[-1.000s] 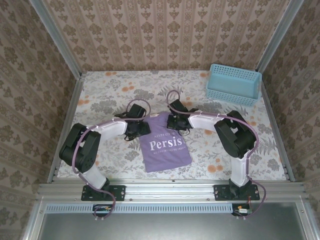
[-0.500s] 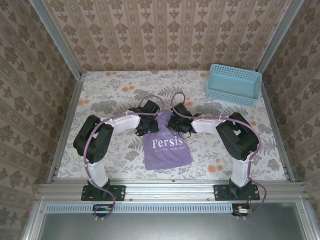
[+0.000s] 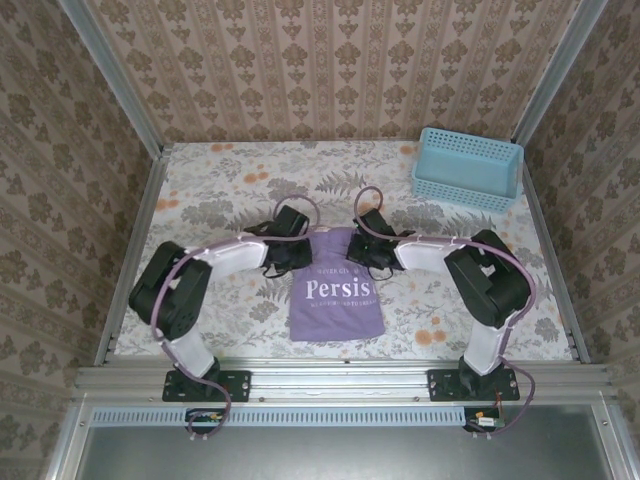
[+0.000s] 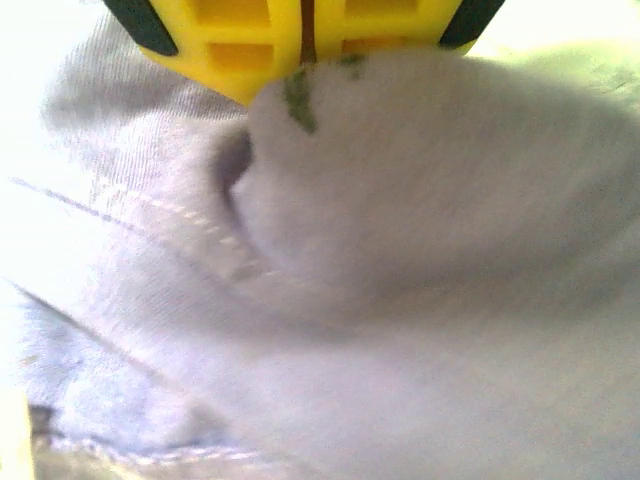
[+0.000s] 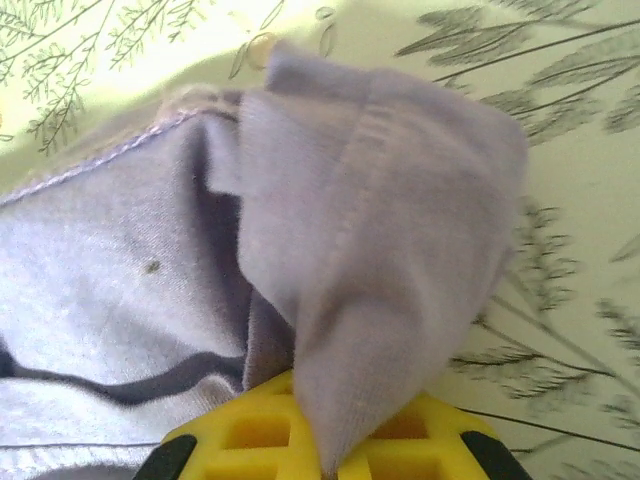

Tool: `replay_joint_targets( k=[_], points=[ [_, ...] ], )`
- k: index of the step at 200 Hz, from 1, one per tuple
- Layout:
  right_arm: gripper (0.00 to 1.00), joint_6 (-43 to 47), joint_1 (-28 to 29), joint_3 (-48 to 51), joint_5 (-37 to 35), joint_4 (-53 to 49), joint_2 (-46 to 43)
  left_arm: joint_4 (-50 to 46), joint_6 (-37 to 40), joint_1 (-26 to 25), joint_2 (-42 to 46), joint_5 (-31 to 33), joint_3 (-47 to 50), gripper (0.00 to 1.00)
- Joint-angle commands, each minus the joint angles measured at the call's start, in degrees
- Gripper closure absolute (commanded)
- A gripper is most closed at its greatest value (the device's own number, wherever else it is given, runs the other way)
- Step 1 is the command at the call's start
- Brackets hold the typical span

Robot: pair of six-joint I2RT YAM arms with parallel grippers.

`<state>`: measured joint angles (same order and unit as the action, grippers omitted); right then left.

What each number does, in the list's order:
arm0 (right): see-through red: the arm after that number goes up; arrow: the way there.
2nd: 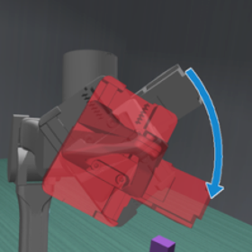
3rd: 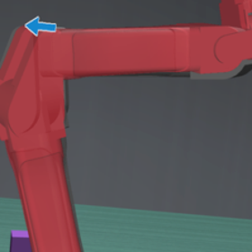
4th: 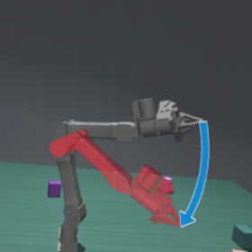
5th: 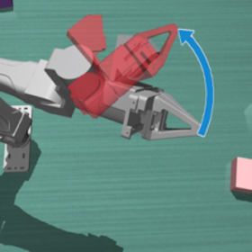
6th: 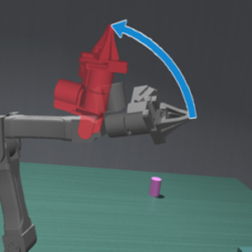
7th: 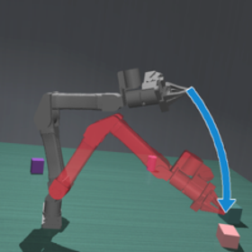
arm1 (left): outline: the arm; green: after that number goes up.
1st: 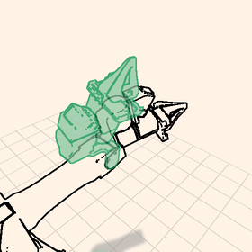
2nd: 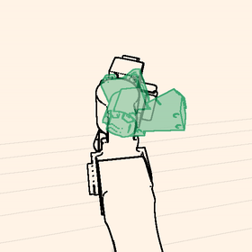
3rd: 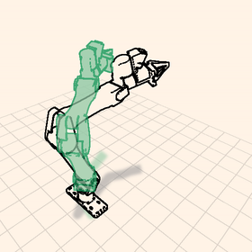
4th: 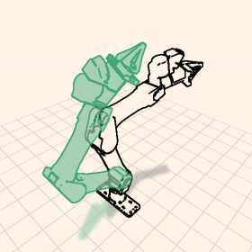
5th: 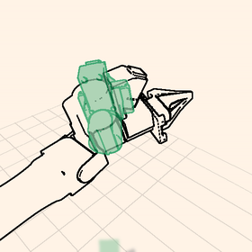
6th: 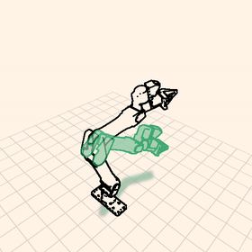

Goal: Fold the inside-out t-shirt

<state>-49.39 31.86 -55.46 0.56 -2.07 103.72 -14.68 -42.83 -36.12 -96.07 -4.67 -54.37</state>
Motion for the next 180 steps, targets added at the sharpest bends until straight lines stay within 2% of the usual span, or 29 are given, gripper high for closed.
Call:
replay_joint_targets(
  k=[1, 34, 66, 94, 109, 141, 145, 163, 180],
  points=[
    [1.0, 4.83, -1.89, -0.55, 1.02, -2.85, -3.6, 4.19, 3.66, 3.52, 6.78, -2.17, 1.31, 1.0],
    [1.0, 6.88, -5.18, -5.3, 6.35, -0.65, -5.75, 3.15, 6.63, 8.41, 9.63, -5.94, -2.49, 1.0],
    [1.0, 8.85, -8.62, -16.83, 9.68, -1.55, -5.63, 0.68, 8.75, 14.17, 9.32, -9.49, -13.6, 1.0],
    [1.0, 12.16, -8.54, -24.1, 9.9, -4.11, -7.54, 0.0, 10.76, 15.47, 12.98, -8.86, -19.01, 1.0],
    [1.0, 13.22, -7.97, -21.54, 9.9, -2.52, -10.3, 3.2, 10.69, 15.01, 17.14, -8.43, -13.89, 1.0],
    [1.0, 15.2, -4.71, -6.66, 9.02, 4.53, -16.13, 13.19, 8.17, 10.45, 27.53, -6.93, 6.97, 1.0],
    [1.0, 15.07, -4.14, -4.62, 9.02, 5.46, -16.81, 14.19, 7.69, 8.14, 28.59, -6.31, 9.68, 1.0],
    [1.0, 13.69, -1.31, 4.66, 7.57, 7.83, -19.62, 17.53, 5.48, 3.5, 32.55, -4.58, 20.34, 1.0],
    [1.0, 11.87, 1.47, 11.86, 5.65, 8.45, -22.33, 16.93, 2.85, -0.71, 35.13, -2.14, 26.38, 1.0]
  ],
)
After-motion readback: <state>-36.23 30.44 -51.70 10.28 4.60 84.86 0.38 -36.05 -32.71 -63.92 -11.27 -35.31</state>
